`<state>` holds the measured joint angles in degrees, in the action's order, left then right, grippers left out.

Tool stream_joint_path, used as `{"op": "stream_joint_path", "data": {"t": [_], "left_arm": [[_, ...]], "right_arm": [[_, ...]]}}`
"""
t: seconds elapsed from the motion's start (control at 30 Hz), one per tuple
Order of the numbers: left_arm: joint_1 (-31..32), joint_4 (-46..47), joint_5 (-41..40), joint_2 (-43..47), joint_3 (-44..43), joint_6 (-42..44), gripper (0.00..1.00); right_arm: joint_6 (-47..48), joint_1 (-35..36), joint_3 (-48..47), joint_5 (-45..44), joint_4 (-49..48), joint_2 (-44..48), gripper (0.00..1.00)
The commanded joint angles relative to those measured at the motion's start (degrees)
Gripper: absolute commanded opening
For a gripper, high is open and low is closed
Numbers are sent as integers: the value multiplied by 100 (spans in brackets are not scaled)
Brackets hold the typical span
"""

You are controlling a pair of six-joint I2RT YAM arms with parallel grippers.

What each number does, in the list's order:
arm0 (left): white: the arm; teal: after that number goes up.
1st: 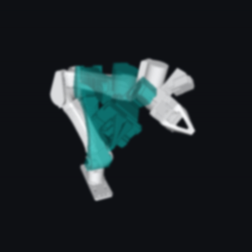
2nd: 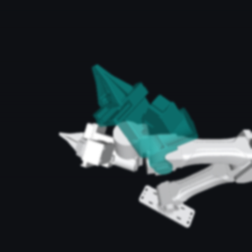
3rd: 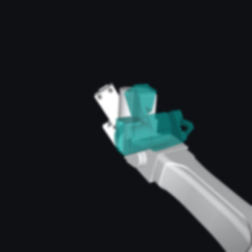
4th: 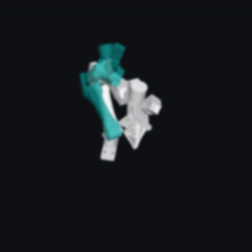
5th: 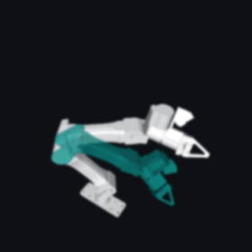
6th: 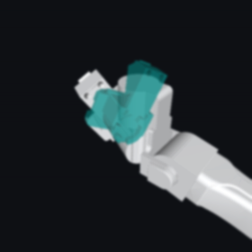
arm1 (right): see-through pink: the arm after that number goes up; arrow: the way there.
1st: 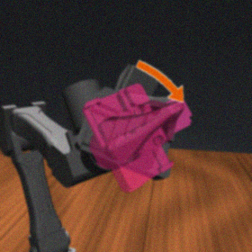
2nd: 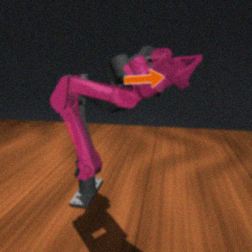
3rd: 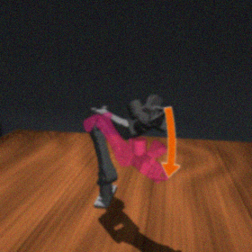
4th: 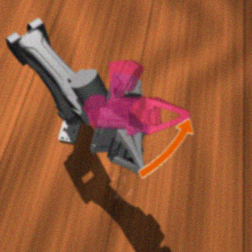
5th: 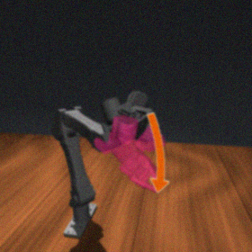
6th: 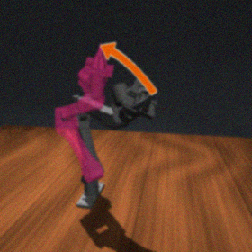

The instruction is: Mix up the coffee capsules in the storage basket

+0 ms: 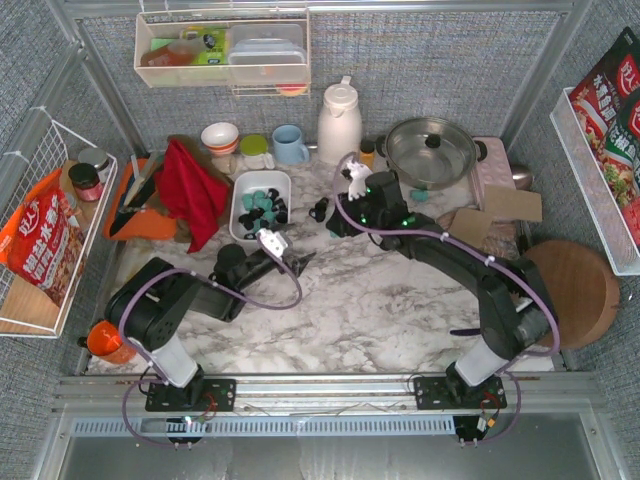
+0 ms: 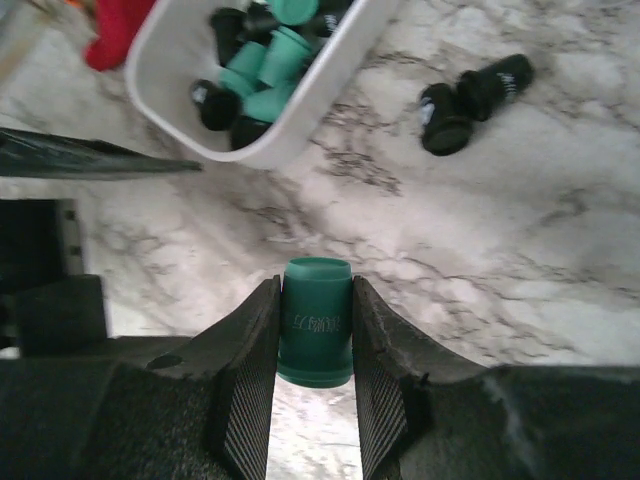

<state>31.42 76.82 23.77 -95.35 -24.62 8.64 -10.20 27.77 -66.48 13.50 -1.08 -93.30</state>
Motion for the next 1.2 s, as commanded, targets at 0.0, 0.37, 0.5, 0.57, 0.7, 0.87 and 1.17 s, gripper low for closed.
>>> {"op": "stream_joint_path", "data": {"t": [0.0, 0.37, 0.5, 0.57, 0.7, 0.87, 1.17], "left_arm": [[186, 1924, 575, -257, 57, 378, 99], [624, 1908, 310, -409, -144, 686, 98], [676, 1873, 374, -464, -219, 716, 90], [694, 1872, 350, -488, -242, 726, 87], [716, 1861, 337, -502, -277, 735, 75], [747, 1855, 267, -444, -267, 759, 61], [754, 1664, -168, -349, -177, 732, 42]], "right_arm": [[-1097, 0, 659, 754, -1750, 456, 24], [-1786, 127, 1642, 1067, -2744, 854, 24], [-1836, 162, 1726, 1072, -2805, 929, 24], [-1837, 191, 1730, 1089, -2790, 957, 24], [-1812, 244, 1730, 1102, -2715, 1001, 24], [-1755, 268, 1703, 1098, -2544, 1024, 24], [-1374, 264, 1451, 778, -1896, 1085, 46]]}}
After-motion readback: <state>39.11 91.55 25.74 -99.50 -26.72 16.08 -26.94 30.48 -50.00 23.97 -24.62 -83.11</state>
